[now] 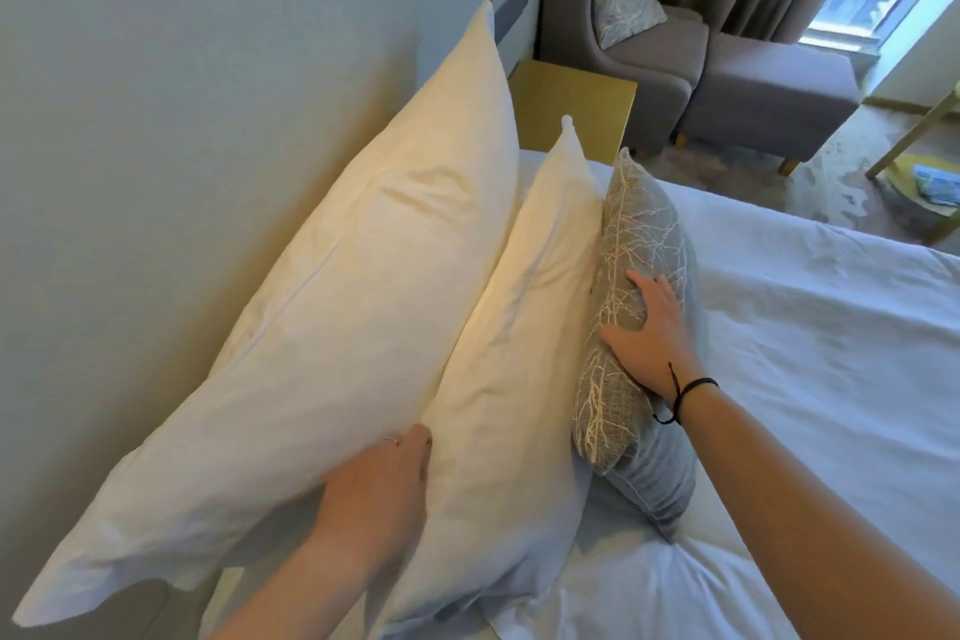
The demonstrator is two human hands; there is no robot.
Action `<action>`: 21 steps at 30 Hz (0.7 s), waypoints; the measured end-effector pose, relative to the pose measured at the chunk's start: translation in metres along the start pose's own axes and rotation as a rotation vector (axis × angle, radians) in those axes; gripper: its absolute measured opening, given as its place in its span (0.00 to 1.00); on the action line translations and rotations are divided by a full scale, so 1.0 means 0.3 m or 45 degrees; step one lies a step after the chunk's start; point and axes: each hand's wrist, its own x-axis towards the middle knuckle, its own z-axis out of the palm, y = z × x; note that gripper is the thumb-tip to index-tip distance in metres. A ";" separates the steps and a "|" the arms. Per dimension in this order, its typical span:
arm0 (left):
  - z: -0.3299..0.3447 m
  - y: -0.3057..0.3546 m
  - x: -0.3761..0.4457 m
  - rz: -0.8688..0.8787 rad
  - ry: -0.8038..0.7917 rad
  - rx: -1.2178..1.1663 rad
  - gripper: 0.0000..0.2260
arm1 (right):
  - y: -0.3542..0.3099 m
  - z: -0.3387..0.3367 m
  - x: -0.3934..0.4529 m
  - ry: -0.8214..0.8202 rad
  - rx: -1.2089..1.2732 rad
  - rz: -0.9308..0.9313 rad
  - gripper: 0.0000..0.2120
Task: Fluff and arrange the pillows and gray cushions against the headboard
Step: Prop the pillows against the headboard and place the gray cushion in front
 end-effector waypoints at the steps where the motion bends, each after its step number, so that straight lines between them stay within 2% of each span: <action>1: -0.011 0.025 0.041 0.028 0.002 -0.066 0.05 | 0.003 0.003 -0.010 0.013 0.016 -0.004 0.38; 4: -0.065 0.121 0.218 0.016 -0.086 -0.396 0.09 | -0.001 -0.007 -0.031 0.054 0.085 0.040 0.37; 8: -0.130 0.241 0.484 -0.183 -0.204 -0.603 0.15 | 0.031 -0.075 -0.076 0.086 0.101 0.137 0.36; 11: -0.152 0.311 0.629 -0.196 -0.223 -0.609 0.21 | 0.088 -0.153 -0.132 0.117 0.119 0.139 0.34; 15: -0.150 0.383 0.773 -0.155 -0.139 -0.563 0.25 | 0.141 -0.225 -0.214 0.119 0.164 0.170 0.35; 18: -0.142 0.405 0.862 -0.126 -0.133 -0.504 0.26 | 0.136 -0.197 -0.249 0.096 0.202 0.167 0.36; 21: -0.133 0.418 0.927 -0.135 -0.110 -0.500 0.23 | 0.099 -0.119 -0.258 0.080 0.217 0.162 0.35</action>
